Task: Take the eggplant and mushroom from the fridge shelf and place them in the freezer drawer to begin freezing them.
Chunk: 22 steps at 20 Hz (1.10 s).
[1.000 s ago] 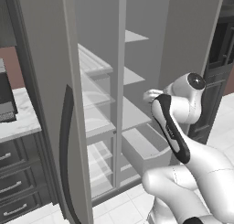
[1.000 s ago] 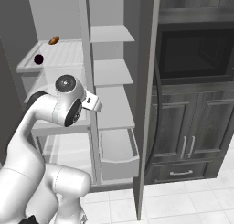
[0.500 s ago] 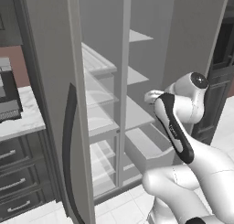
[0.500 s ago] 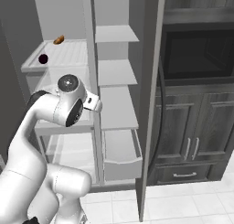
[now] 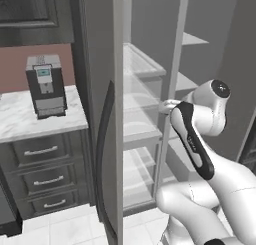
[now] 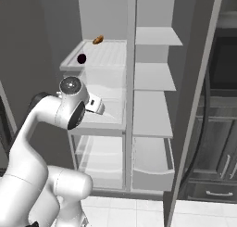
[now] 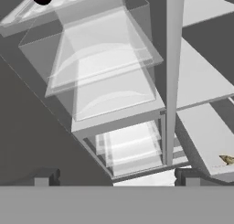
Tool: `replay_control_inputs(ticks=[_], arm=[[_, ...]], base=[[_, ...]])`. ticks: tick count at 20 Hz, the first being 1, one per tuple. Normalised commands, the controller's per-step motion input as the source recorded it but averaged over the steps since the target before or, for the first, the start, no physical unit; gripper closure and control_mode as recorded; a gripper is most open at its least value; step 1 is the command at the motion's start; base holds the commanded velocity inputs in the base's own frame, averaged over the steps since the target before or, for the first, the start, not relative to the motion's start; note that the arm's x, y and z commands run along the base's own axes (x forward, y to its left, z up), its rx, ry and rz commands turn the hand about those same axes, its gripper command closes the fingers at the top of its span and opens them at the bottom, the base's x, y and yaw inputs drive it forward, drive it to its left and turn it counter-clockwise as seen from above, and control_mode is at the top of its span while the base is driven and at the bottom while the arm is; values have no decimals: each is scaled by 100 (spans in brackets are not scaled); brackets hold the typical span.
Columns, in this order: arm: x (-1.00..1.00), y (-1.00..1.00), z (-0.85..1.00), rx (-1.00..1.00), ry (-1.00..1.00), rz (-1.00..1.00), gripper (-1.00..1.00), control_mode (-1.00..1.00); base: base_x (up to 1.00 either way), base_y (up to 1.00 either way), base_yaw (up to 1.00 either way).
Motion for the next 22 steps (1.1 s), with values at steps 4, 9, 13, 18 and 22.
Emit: replay_control_inputs(ticks=[4,9,13,18,22], arm=[[0,0,0,0,0,0,-100,100],[0,0,0,0,0,0,-100,100],[0,0,0,0,0,0,-100,100],[0,0,0,0,0,0,-100,100],[0,0,0,0,0,0,-100,100]], base=[[29,11,18],[32,-2,4],[46,0,2],[69,1,1],[78,0,0]])
